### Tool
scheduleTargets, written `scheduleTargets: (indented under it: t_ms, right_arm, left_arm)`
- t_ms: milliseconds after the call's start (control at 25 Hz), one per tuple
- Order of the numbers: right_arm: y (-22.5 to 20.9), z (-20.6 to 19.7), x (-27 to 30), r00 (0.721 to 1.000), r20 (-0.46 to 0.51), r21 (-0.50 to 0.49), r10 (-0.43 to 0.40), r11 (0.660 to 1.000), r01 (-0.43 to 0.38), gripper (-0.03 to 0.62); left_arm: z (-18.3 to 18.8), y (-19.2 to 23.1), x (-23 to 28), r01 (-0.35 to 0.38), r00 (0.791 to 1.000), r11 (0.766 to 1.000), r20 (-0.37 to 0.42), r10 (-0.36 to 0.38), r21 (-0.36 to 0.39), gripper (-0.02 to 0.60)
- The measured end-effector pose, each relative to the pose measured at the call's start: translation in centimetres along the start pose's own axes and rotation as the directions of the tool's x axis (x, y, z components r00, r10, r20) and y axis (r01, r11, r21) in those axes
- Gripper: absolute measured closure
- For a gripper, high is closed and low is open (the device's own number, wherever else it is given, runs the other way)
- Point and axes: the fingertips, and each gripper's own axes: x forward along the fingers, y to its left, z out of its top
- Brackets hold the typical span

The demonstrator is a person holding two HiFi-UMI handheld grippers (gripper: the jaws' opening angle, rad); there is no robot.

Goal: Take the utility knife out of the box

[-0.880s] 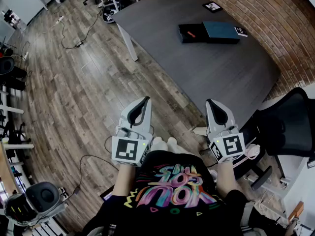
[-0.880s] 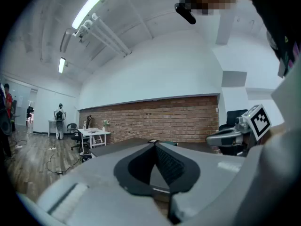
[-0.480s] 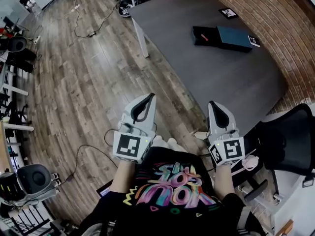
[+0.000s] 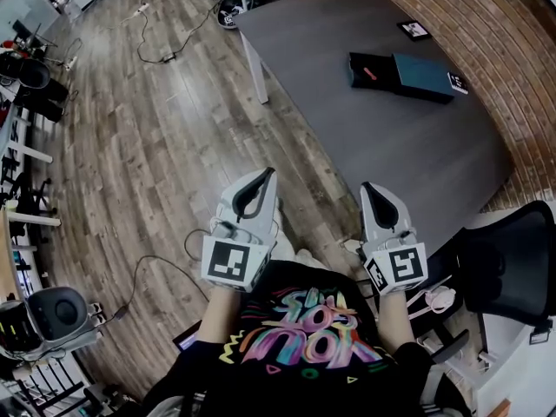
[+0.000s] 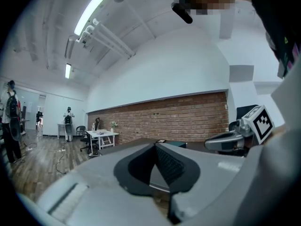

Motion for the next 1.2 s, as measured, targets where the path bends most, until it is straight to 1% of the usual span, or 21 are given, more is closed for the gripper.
scheduleTargets:
  t_ms: [200, 440, 720, 960, 1080, 1200]
  right_arm:
    - [-1.3, -0.3, 4.8, 0.999, -0.025, 0.002, -0.025, 1.0, 0.025, 0.595]
    - [-2.9, 0.3, 11.8, 0.995, -0.041, 0.005, -0.086, 0.996, 0.087, 0.595]
    - [-4.7, 1.6, 18.1, 0.981, -0.042, 0.01, -0.189, 0.982, 0.189, 0.595]
    - [-5.5, 1.2, 20.2, 0.959, -0.07, 0.011, -0.273, 0.961, 0.275, 0.595]
    - [-5.6, 0.6, 20.6, 0.951, -0.089, 0.016, -0.295, 0.955, 0.297, 0.595]
    - [-5.9, -0.3, 21.1, 0.946, -0.117, 0.029, -0.303, 0.951, 0.308, 0.595]
  left_arm:
    - [-0.1, 3.1, 3.6, 0.037, 0.999, 0.999, 0.007, -0.037, -0.018, 0.58]
    - [1.2, 8.9, 9.5, 0.105, 0.994, 0.994, 0.014, -0.105, -0.007, 0.58]
    - [2.2, 14.9, 15.6, 0.192, 0.981, 0.981, 0.015, -0.192, 0.003, 0.58]
    - [1.3, 16.6, 19.0, 0.274, 0.962, 0.962, 0.001, -0.274, -0.014, 0.58]
    - [0.6, 16.7, 20.1, 0.3, 0.954, 0.954, -0.017, -0.3, -0.026, 0.58]
    - [-0.1, 17.1, 21.0, 0.31, 0.95, 0.95, -0.032, -0.311, -0.035, 0.58]
